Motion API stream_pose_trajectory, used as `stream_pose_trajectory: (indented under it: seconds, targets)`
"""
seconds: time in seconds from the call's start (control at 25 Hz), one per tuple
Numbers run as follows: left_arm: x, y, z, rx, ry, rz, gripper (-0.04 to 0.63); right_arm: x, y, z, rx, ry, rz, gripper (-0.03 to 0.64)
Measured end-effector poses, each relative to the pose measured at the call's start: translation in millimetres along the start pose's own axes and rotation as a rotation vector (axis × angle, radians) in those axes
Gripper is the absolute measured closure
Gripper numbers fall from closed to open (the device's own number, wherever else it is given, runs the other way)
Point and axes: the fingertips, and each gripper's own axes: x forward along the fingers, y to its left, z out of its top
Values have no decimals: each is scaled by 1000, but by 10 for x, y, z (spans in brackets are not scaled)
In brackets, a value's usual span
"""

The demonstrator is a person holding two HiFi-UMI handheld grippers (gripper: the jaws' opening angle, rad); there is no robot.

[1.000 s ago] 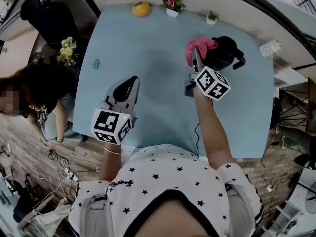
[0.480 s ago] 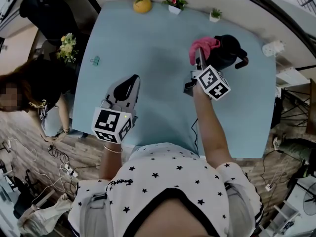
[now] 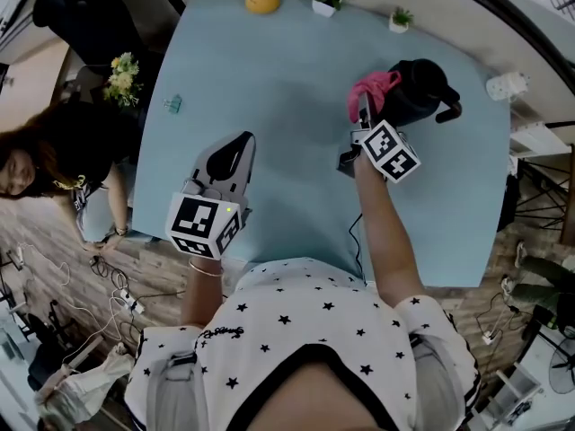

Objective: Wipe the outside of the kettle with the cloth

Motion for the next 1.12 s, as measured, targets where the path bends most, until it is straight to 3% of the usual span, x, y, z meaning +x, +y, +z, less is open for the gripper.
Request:
stream_pose_trajectory:
  seconds: [0.76,1.12]
  targets:
    - [36,27,-48,7,19,10,566,96,-357,-424,51,108,-64,485]
    - [5,40,-42,12,19,17,566,72,-379,-478,19,135,-71,485]
